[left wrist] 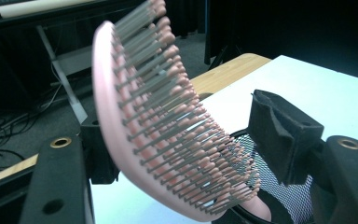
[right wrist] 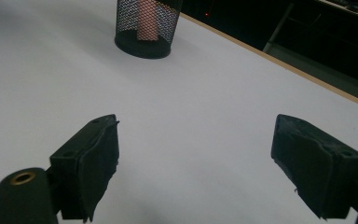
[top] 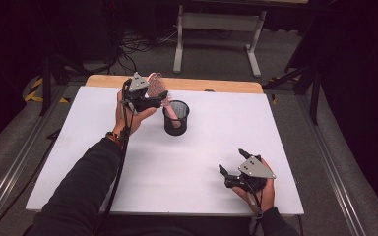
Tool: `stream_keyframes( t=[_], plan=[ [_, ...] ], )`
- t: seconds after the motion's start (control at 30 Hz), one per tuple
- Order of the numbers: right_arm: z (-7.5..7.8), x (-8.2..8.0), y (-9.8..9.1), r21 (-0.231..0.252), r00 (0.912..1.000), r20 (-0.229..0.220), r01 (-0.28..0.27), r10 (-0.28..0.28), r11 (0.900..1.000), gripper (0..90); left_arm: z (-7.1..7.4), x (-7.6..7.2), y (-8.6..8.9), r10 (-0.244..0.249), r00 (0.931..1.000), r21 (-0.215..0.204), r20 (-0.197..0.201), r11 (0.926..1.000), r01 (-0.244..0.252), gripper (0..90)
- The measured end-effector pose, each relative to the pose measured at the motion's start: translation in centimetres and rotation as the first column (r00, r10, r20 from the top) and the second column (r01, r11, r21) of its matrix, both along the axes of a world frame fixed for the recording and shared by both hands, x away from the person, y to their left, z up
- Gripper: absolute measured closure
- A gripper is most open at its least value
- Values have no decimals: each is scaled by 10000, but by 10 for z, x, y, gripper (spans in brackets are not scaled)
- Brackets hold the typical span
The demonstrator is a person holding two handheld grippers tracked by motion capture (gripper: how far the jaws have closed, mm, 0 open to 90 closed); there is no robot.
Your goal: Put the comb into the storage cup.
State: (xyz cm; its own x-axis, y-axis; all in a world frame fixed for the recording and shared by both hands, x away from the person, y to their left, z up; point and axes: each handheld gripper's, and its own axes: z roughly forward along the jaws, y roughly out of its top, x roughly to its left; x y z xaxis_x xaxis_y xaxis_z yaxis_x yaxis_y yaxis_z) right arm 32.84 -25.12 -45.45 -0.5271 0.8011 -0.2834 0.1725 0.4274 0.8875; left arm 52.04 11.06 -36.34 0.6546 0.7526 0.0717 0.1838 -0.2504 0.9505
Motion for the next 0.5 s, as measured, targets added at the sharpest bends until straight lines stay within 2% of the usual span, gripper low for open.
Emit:
stream_keyframes(
  t=[0.1,0.13,0.2,0.33,0.43,0.5],
  plan=[
    [0,0,0,15,10000,-25,-5,5,10000,158,5,0,2,-21,10000,126,49,9999,21,310],
    [0,0,0,9,10000,-66,6,-6,10000,158,10,-2,5,42,9998,5,174,10000,-42,296],
    [0,0,0,-66,10000,-37,4,-4,10000,158,14,-3,8,31,9998,-91,180,10000,-29,274],
    [0,-1,1,-43,10000,-2,-54,54,10000,156,20,-6,11,-325,9994,-98,109,9994,326,214],
    [1,-1,1,-33,9999,20,-132,132,9999,154,25,-9,13,-406,9989,-15,238,9992,407,191],
    [1,-2,2,-40,9999,6,-151,151,9999,152,27,-11,14,-654,9974,6,296,9979,655,166]
  ],
)
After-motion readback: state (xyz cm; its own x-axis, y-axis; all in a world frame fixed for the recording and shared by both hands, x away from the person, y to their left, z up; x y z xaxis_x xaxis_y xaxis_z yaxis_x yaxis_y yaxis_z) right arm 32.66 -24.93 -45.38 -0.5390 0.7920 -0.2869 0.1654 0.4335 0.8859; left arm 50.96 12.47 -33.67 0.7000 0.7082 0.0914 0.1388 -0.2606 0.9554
